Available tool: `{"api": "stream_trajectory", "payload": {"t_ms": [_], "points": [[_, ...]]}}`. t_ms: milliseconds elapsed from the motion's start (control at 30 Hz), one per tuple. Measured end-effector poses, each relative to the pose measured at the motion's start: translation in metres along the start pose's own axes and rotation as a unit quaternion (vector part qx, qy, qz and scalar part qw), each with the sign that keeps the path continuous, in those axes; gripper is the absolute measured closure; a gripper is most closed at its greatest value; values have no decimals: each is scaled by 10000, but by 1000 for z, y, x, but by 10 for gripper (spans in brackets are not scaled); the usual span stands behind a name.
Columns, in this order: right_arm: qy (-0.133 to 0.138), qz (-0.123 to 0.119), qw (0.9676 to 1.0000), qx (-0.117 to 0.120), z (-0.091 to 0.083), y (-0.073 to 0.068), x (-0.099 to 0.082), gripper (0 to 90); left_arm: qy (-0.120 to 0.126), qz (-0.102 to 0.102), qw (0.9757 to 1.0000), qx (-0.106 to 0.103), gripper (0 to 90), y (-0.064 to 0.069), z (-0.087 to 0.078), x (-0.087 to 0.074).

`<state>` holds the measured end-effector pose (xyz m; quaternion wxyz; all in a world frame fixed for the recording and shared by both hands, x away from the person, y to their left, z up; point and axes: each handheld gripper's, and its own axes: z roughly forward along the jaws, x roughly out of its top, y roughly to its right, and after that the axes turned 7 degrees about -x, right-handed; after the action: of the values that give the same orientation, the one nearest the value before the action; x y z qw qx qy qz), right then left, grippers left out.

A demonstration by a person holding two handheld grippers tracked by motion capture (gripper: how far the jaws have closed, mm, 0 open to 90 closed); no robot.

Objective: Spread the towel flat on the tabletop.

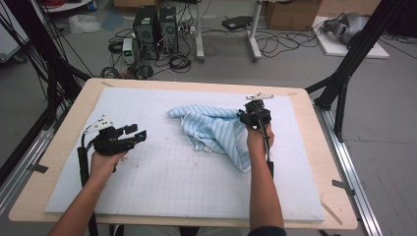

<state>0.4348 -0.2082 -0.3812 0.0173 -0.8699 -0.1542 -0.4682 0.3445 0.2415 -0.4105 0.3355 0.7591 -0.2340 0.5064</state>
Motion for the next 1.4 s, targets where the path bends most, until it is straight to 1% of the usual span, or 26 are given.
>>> {"api": "stream_trajectory", "payload": {"t_ms": [67,133,233,267,300,367,400,433,467,500,567,600,700,800,900,967,1000,1033,1067,1100,1133,1167,1200,1267,1333,1400], "points": [[318,-59,9991,273,-14,-8,5,598,-2,12,10000,7,429,0,-1,0],[514,-125,9963,677,-26,-19,6,597,19,1,10000,4,429,0,-1,0],[557,-498,9907,1141,-37,-40,0,601,9,-3,10000,20,429,-1,-1,0],[537,-559,9888,1279,-38,-47,-4,604,21,-14,10000,21,429,-1,-1,0],[509,-600,9854,1510,-38,-54,-8,608,14,-10,10000,23,429,-1,-1,0],[367,-598,9775,1987,-35,-65,-18,630,19,2,10000,35,429,-2,-2,0],[285,-564,9725,2240,-32,-70,-23,636,29,-3,10000,35,429,-2,-2,0],[210,-645,9687,2386,-29,-76,-28,637,37,-14,10000,48,429,-2,-2,0],[111,-790,9665,2438,-28,-82,-33,641,14,-5,10000,48,429,-2,-2,0],[24,-906,9630,2537,-25,-88,-36,642,5,-4,10000,51,430,-2,-2,0],[-229,-1183,9601,2524,-21,-98,-41,635,-21,0,10000,54,429,-2,-2,0],[-298,-1350,9602,2426,-18,-103,-43,629,-27,6,10000,49,429,-3,-2,-1],[-458,-1643,9632,2075,-10,-111,-46,640,-43,21,10000,57,429,-3,-2,-1],[-650,-1819,9633,1863,0,-115,-50,674,-56,20,9999,80,429,-4,-2,-1],[-583,-1861,9655,1724,1,-115,-49,719,-49,13,9999,94,429,-4,-2,-1],[-510,-1830,9681,1632,0,-114,-48,750,-42,17,10000,87,430,-4,-2,-1],[-437,-1765,9705,1585,-1,-113,-47,750,-42,14,10000,87,430,-4,-2,-1],[-374,-1657,9728,1576,-2,-112,-46,740,-28,3,10000,93,430,-4,-3,-1],[-326,-1594,9745,1544,-3,-110,-45,687,-26,-3,10000,92,431,-4,-3,-1],[-372,-1577,9754,1495,-1,-109,-44,640,-31,-3,10000,92,431,-4,-2,-1],[-449,-1629,9762,1356,0,-110,-45,604,-47,3,9999,92,431,-4,-2,-1],[-510,-1688,9758,1297,3,-109,-47,612,-54,21,9999,88,431,-4,-2,-1],[-614,-1612,9752,1388,5,-108,-48,639,-50,19,9999,84,431,-4,-2,-1],[-698,-1432,9746,1574,7,-106,-49,756,-52,16,9999,85,431,-4,-2,-1],[-722,-1320,9710,1860,6,-104,-48,818,-55,19,9999,90,432,-4,-2,-1],[-770,-1274,9645,2181,2,-106,-48,829,-24,0,9999,102,433,-5,-3,-1]]}}
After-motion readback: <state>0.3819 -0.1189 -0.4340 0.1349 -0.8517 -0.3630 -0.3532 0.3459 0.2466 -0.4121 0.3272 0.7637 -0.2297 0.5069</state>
